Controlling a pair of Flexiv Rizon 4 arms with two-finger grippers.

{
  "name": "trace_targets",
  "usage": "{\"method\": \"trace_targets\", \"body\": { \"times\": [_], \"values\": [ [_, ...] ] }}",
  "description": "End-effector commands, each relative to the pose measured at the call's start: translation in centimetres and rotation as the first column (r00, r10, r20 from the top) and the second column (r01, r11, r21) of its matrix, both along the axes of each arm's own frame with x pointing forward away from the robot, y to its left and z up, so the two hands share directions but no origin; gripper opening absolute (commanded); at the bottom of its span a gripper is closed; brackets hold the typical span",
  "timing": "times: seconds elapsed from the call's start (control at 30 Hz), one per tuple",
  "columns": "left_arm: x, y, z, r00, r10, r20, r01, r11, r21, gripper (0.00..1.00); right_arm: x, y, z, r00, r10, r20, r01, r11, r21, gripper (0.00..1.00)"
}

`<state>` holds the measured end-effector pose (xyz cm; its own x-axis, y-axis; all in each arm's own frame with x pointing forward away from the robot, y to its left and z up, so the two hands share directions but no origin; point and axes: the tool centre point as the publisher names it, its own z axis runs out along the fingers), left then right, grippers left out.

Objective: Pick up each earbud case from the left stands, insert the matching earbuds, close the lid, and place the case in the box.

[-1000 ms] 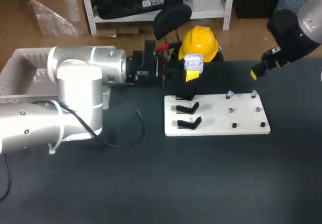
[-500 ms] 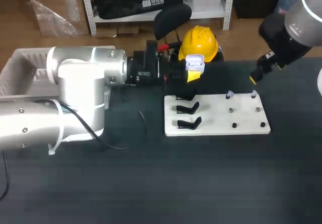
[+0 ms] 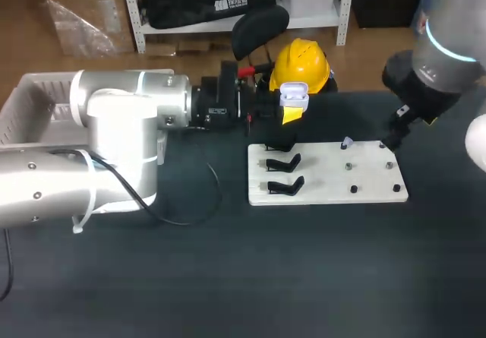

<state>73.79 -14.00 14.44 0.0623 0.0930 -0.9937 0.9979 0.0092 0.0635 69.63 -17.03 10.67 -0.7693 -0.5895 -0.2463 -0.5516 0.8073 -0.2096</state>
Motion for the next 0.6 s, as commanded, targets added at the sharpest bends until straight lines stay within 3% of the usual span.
{"method": "trace_targets", "body": {
  "times": [0.03,0.6],
  "values": [
    [-0.2,0.0,-0.1,1.000,0.008,0.006,-0.008,1.000,-0.006,0.00,1.8,1.0,-1.9,1.000,-0.013,-0.026,0.013,1.000,-0.025,1.00],
    [-0.2,0.0,-0.1,1.000,0.008,0.006,-0.008,1.000,-0.006,0.00,4.7,1.2,-5.9,0.995,-0.080,-0.064,0.076,0.995,-0.064,1.00]
  ]
}}
